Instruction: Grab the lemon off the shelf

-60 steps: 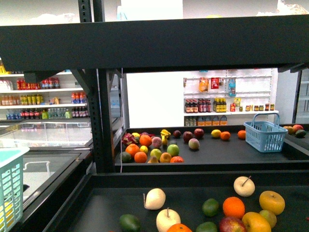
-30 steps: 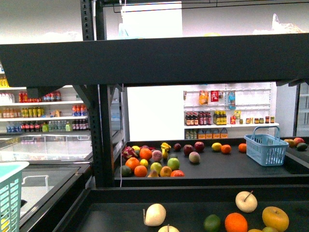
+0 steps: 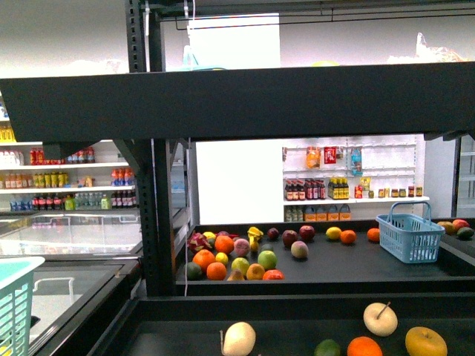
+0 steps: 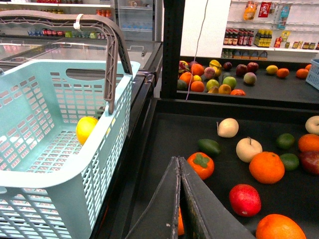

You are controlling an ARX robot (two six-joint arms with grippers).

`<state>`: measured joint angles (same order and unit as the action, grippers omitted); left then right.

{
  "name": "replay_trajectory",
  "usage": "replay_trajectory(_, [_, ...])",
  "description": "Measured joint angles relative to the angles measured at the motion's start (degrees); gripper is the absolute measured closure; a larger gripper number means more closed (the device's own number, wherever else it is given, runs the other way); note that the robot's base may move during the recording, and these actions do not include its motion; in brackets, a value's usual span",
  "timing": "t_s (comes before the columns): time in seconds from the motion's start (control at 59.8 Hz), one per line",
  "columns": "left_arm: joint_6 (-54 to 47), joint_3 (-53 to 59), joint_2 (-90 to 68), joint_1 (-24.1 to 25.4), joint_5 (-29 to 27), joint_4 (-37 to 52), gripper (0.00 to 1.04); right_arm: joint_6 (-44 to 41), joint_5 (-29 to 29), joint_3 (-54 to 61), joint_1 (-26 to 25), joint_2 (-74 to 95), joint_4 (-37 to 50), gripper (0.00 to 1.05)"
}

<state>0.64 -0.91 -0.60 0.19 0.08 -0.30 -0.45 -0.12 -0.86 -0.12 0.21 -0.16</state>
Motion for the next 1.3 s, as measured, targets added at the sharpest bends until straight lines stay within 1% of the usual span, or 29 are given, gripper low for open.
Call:
replay_trajectory(0.234, [0.0, 0.15, 0.31, 0.0, -0.02, -0.02, 1.02, 0.0, -0.02, 0.0, 0.0, 0.0, 0.0, 0.02])
replay_trajectory(0.301, [-0.02, 0.15, 0.31, 0.0, 0.0, -0.02, 0.89, 0.0, -0.04, -0.02, 0.0, 0.0, 0.02, 0.02])
replay_trajectory(0.318, [-0.02, 0.15, 0.31, 0.0, 0.0, -0.02, 0.87, 0.0, -0.04, 0.0, 0.0, 0.0, 0.02, 0.02])
replay_trajectory(0.385, [-0.02, 0.15, 0.31, 0.0, -0.02, -0.02, 0.73, 0.0, -0.04, -0.02, 0.0, 0.0, 0.02, 0.02])
replay_trajectory(0.401, [-0.02, 0.15, 0.31, 0.0, -0.02, -0.02, 0.71, 0.0, -0.04, -0.02, 0.0, 0.0, 0.02, 0.02])
replay_trajectory(0.468, [-0.02, 0.15, 0.31, 0.0, -0.02, -0.02, 0.57, 0.0, -0.04, 0.0, 0.0, 0.0, 0.02, 0.02])
replay_trajectory(0.502, [-0.02, 0.15, 0.31, 0.0, -0.02, -0.02, 0.53, 0.0, -0.04, 0.0, 0.0, 0.0, 0.02, 0.02])
replay_trajectory(0.552, [-0.02, 0.15, 0.31, 0.0, 0.0, -0.02, 0.41, 0.0, -0.04, 0.0, 0.0, 0.0, 0.0, 0.02])
replay_trajectory(0.569, [-0.02, 0.15, 0.31, 0.0, 0.0, -0.02, 0.39, 0.0, -0.04, 0.0, 0.0, 0.0, 0.02, 0.02])
replay_trajectory(0.619, [-0.02, 0.15, 0.31, 0.0, -0.02, -0.02, 0.29, 0.0, -0.04, 0.0, 0.0, 0.0, 0.02, 0.02])
replay_trajectory(0.636, [-0.02, 0.15, 0.31, 0.0, -0.02, -0.02, 0.27, 0.0, -0.04, 0.0, 0.0, 0.0, 0.02, 0.02])
replay_trajectory(0.652, [-0.02, 0.15, 0.31, 0.0, -0.02, -0.02, 0.23, 0.0, -0.04, 0.0, 0.0, 0.0, 0.02, 0.02])
replay_trajectory(0.686, [-0.02, 0.15, 0.31, 0.0, -0.02, -0.02, 0.13, 0.0, -0.04, -0.02, 0.0, 0.0, 0.02, 0.02])
replay_trajectory(0.719, [-0.07, 0.15, 0.31, 0.0, -0.02, -0.02, 0.06, 0.0, -0.04, 0.0, 0.0, 0.0, 0.02, 0.02])
replay_trajectory(0.769, [-0.11, 0.15, 0.31, 0.0, 0.0, -0.02, 0.08, 0.0, -0.02, 0.0, 0.0, 0.0, 0.02, 0.02])
replay_trajectory(1.305, [-0.13, 0.15, 0.31, 0.0, 0.0, -0.02, 0.08, 0.0, -0.04, -0.02, 0.0, 0.0, 0.0, 0.02])
